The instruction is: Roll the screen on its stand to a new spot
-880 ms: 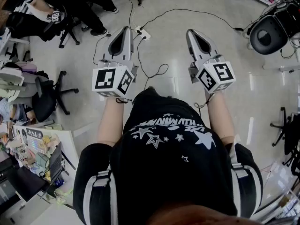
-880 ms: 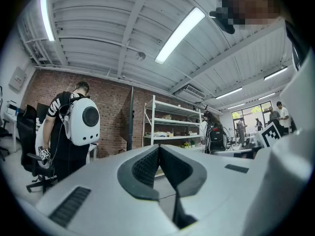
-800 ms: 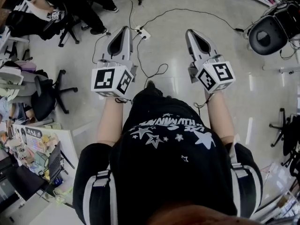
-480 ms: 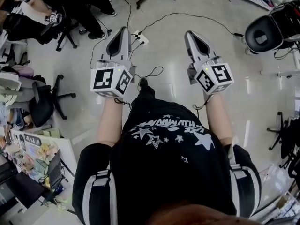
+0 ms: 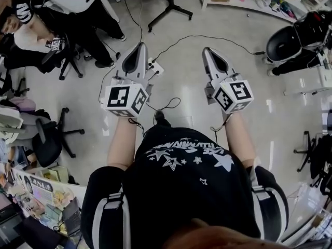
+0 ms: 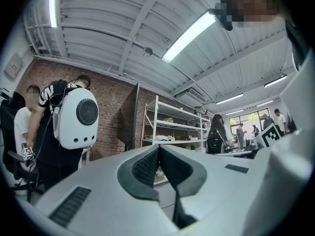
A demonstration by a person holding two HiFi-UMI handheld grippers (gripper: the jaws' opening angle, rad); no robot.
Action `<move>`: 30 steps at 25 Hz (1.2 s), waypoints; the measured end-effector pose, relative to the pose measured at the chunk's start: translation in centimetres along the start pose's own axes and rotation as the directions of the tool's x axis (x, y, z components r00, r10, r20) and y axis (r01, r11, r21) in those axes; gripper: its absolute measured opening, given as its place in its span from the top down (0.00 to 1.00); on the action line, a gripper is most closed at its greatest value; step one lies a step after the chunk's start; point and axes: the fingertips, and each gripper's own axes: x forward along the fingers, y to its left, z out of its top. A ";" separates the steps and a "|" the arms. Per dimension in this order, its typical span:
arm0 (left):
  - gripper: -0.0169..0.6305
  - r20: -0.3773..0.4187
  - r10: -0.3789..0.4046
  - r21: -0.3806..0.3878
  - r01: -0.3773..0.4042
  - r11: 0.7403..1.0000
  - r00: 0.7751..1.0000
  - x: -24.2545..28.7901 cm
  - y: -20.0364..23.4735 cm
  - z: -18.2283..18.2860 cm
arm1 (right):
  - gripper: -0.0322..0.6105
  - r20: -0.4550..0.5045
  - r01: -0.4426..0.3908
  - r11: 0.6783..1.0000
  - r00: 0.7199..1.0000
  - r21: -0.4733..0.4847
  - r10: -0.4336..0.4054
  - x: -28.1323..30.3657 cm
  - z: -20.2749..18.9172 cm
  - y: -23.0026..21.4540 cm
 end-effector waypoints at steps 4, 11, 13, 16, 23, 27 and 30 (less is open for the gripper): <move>0.96 -0.005 -0.039 -0.006 0.039 0.999 0.999 1.6 3.7 0.5 | 0.94 0.012 0.034 0.999 0.999 -0.004 -0.034 4.3 0.7 0.8; 0.96 -0.009 -0.122 -0.017 0.122 0.992 0.992 4.9 9.5 0.7 | 0.94 0.052 0.112 0.994 0.992 0.002 -0.112 11.3 1.7 1.4; 0.96 -0.013 -0.136 -0.031 0.136 0.990 0.991 5.3 10.9 0.5 | 0.94 0.052 0.133 0.991 0.990 0.003 -0.133 12.5 1.6 1.7; 0.95 -0.019 -0.153 -0.035 0.152 0.988 0.988 5.7 12.5 0.4 | 0.94 0.032 0.140 0.990 0.990 -0.014 -0.140 14.0 1.3 2.2; 0.96 0.003 -0.165 -0.072 0.164 0.984 0.986 8.1 13.7 0.6 | 0.94 0.066 0.160 0.987 0.985 -0.036 -0.157 17.3 3.5 0.5; 0.95 0.007 -0.155 -0.060 0.155 0.986 0.988 9.2 14.1 0.7 | 0.94 0.099 0.164 0.986 0.982 -0.022 -0.161 19.0 4.5 -0.7; 0.95 -0.008 -0.135 -0.040 0.135 0.990 0.991 10.2 14.8 0.6 | 0.94 0.083 0.154 0.988 0.985 0.011 -0.154 20.5 3.8 -2.2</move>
